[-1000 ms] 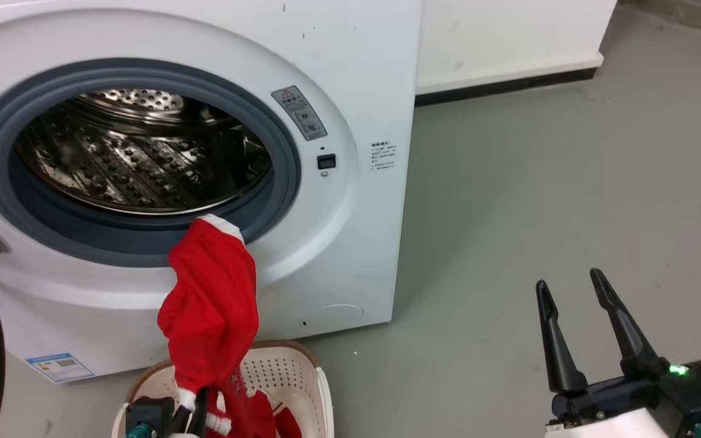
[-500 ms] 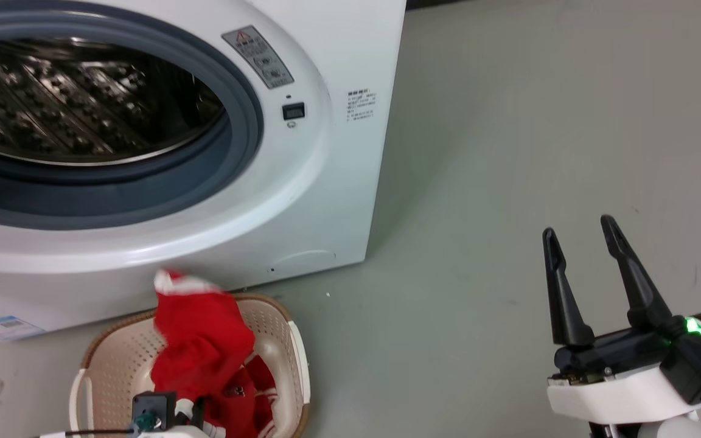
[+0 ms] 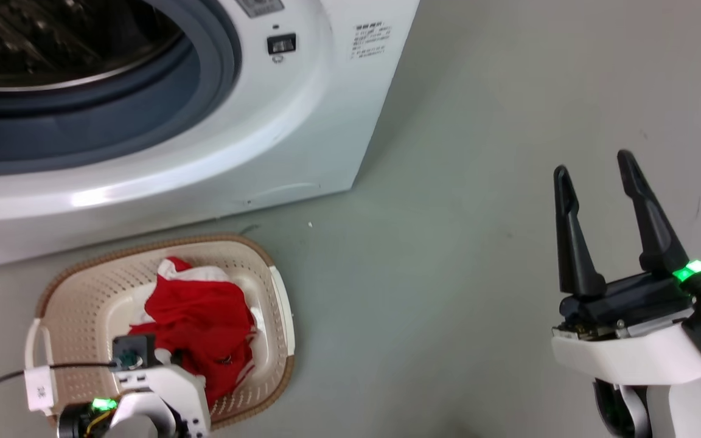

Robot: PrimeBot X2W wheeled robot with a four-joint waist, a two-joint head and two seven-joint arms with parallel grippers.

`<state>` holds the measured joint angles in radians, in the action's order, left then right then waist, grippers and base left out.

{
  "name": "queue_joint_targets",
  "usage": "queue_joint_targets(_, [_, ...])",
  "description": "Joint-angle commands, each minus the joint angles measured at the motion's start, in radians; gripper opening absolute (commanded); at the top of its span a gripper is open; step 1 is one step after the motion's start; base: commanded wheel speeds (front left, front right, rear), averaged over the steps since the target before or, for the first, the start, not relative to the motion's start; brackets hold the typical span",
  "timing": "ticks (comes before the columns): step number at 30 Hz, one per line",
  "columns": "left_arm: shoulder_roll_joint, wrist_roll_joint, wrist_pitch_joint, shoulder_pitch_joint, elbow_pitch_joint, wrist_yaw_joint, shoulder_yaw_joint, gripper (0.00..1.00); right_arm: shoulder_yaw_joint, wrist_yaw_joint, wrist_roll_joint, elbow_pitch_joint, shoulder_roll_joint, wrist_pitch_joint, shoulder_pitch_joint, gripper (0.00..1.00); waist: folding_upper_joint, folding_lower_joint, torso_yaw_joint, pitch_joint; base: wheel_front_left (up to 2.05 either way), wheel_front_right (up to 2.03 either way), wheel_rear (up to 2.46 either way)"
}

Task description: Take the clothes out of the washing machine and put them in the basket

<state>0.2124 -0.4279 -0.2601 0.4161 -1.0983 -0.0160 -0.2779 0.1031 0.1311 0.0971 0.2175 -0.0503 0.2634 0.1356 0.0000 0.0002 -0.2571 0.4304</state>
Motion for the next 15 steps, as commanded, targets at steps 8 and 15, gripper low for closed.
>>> queue_joint_targets(8, [0.022, -0.007, -0.006, 0.163, -0.108, 0.031, 0.019, 0.00, -0.006, -0.001, 0.022, 0.014, 0.000, 0.002, 0.084, 1.00, 0.0000, -0.0002, -0.007, 0.184, 0.00, 0.00, 0.00])
queue_joint_targets(15, [0.034, 0.008, -0.005, 0.228, -0.151, 0.047, 0.003, 0.58, -0.004, -0.001, 0.032, 0.011, 0.000, 0.002, 0.110, 1.00, 0.0000, -0.0002, -0.008, 0.233, 0.00, 0.00, 0.00])
